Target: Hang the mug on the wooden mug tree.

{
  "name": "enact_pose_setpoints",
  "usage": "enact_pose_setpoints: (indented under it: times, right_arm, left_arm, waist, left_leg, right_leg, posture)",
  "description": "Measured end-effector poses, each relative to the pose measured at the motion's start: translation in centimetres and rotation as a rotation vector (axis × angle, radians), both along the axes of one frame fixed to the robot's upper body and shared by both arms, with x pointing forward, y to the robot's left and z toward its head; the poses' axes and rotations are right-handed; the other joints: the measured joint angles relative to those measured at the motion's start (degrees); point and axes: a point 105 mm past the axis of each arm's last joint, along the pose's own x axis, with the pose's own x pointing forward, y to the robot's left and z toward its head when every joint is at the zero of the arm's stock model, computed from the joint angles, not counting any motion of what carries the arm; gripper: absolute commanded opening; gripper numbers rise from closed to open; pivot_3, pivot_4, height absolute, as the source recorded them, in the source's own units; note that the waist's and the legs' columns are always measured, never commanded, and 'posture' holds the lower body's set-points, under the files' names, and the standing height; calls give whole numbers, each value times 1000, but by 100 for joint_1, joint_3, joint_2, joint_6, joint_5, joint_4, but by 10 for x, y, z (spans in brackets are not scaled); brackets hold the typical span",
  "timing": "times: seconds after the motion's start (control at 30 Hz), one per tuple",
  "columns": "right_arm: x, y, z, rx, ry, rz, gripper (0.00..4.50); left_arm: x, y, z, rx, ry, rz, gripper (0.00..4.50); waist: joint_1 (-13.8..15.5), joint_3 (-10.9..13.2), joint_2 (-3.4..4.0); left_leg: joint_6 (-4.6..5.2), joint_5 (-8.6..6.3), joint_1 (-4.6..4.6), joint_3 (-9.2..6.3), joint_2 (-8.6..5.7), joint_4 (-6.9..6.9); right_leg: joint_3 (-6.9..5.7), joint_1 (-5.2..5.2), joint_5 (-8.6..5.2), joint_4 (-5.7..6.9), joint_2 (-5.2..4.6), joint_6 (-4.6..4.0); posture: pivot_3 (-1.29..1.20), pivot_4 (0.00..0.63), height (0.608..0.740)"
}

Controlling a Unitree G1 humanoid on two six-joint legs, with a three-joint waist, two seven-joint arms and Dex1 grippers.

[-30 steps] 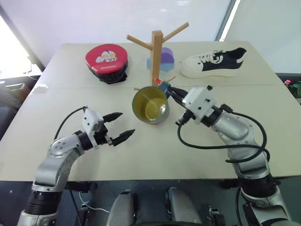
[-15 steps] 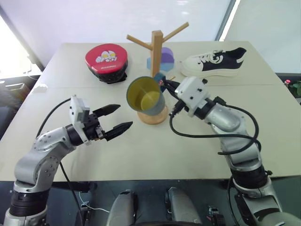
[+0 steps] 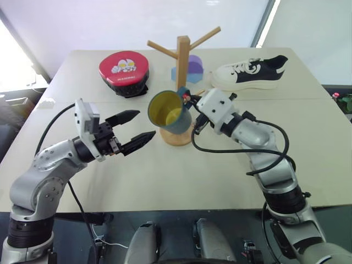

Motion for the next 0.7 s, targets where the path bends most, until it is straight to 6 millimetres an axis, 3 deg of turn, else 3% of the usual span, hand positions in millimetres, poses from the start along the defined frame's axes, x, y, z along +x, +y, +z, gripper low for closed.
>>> enact_pose_setpoints:
  times: [0.07, 0.23, 0.33, 0.43, 0.6, 0.7]
  right_arm:
    - [0, 1, 3, 1, -13, 2, 1997]
    - [0, -4, 15, 8, -72, -3, 1997]
    - [-7, -19, 17, 15, -88, 11, 1997]
    - [-19, -40, 10, 49, -51, 46, 1997]
    - [-31, -92, -7, 248, 58, -18, 1997]
    - [-30, -122, -32, 347, 121, -116, 1997]
  left_arm:
    - [0, 0, 1, 0, -6, -1, 4500]
    - [1, -1, 2, -4, -8, -1, 4500]
    - [3, 1, 0, -15, 4, 15, 4500]
    - [10, 8, -5, -23, 27, 62, 4500]
    - [31, 48, -32, -22, 100, 300, 4500]
    - [38, 66, -49, -33, 121, 417, 4500]
  waist:
    - [0, 0, 0]
    - [5, 0, 0]
    - [26, 2, -2]
    - [21, 2, -4]
    - [2, 4, -6]
    - [9, 4, -7]
  left_leg:
    - [0, 0, 0, 0, 0, 0]
    - [0, 0, -1, 0, 0, 0]
    - [0, 0, -3, -1, -1, 0]
    - [1, -1, -2, 0, -1, -2]
    - [2, -1, 2, 0, 1, -4]
    - [2, -1, 5, 0, 3, -5]
  right_leg:
    - [-1, 0, 0, 0, 0, 0]
    - [-2, 0, 0, -1, 1, 0]
    - [-4, 4, 0, -7, 1, 0]
    - [-3, 8, 0, -15, 0, 1]
    - [2, 9, 1, -15, 1, 2]
    - [5, 12, 0, -16, 0, 0]
  posture:
    - [0, 150, 735]
    - [0, 150, 735]
    - [0, 150, 735]
    - [0, 150, 735]
    - [0, 150, 735]
    - [0, 150, 735]
